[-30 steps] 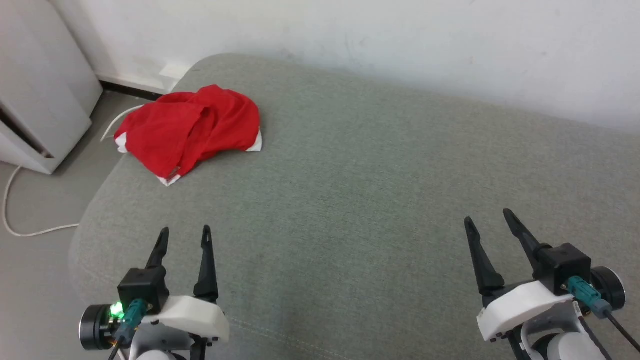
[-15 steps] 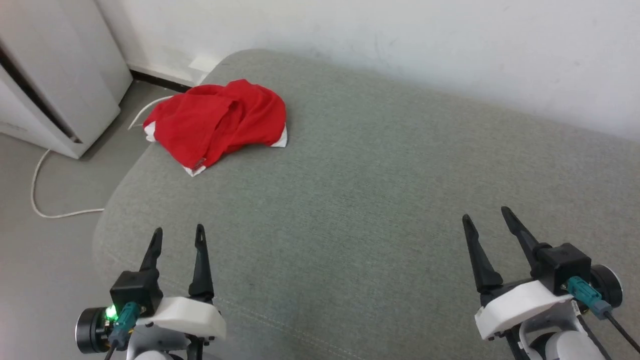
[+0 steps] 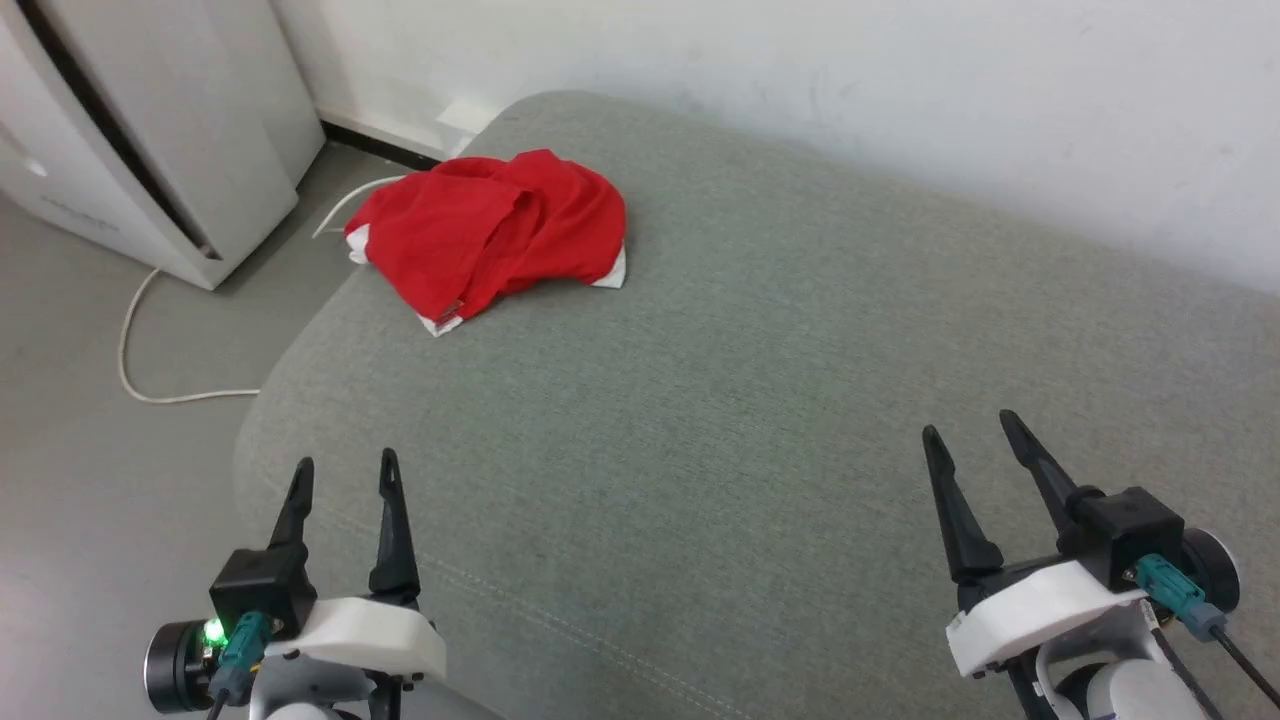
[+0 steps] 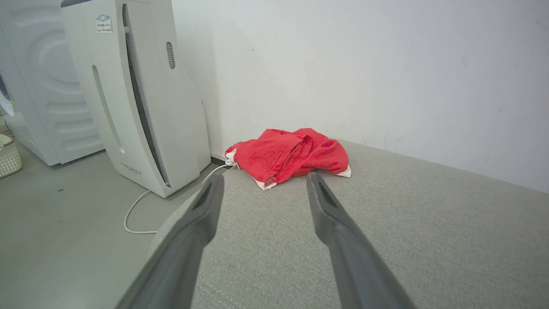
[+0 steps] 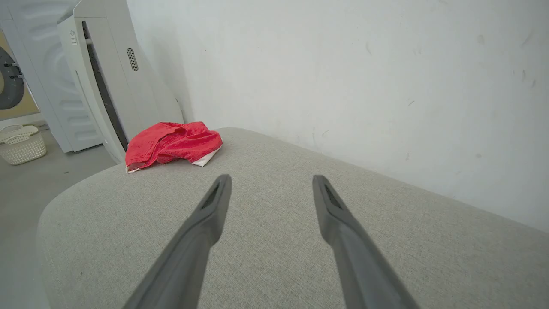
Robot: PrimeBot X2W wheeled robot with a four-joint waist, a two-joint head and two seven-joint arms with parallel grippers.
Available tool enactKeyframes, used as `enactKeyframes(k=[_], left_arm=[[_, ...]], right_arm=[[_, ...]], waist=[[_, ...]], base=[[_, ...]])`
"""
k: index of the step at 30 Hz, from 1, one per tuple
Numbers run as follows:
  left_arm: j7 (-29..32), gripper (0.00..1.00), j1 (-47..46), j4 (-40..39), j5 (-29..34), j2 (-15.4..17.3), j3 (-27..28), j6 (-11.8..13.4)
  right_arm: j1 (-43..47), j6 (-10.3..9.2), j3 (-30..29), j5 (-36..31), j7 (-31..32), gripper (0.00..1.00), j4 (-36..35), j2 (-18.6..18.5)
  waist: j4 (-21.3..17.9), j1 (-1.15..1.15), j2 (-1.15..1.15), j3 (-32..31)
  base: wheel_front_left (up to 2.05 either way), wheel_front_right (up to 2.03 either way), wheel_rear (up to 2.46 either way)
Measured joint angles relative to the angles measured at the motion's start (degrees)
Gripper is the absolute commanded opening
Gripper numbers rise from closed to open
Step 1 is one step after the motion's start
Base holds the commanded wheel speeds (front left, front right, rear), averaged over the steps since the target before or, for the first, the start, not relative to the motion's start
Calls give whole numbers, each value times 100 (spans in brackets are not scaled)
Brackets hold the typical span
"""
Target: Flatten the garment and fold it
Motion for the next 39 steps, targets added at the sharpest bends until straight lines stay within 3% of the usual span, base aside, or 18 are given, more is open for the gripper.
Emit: enactKeyframes(k=[29, 34, 39], left_arm=[[-326, 100, -51, 149, -382, 108, -122, 240], [-281, 100, -522, 423, -712, 144, -164, 46], [-158, 100, -1725, 933, -1062, 245, -133, -312]], right_arm=[[-93, -1, 74, 144, -246, 100, 98, 2], [-132, -1, 118, 133, -235, 100, 62, 5], [-439, -1, 200, -102, -13, 100, -230, 9]], waist=[[797, 0, 0, 34], [908, 0, 0, 133], [927, 0, 0, 411]], base=[[0, 0, 0], [0, 0, 0], [0, 0, 0]])
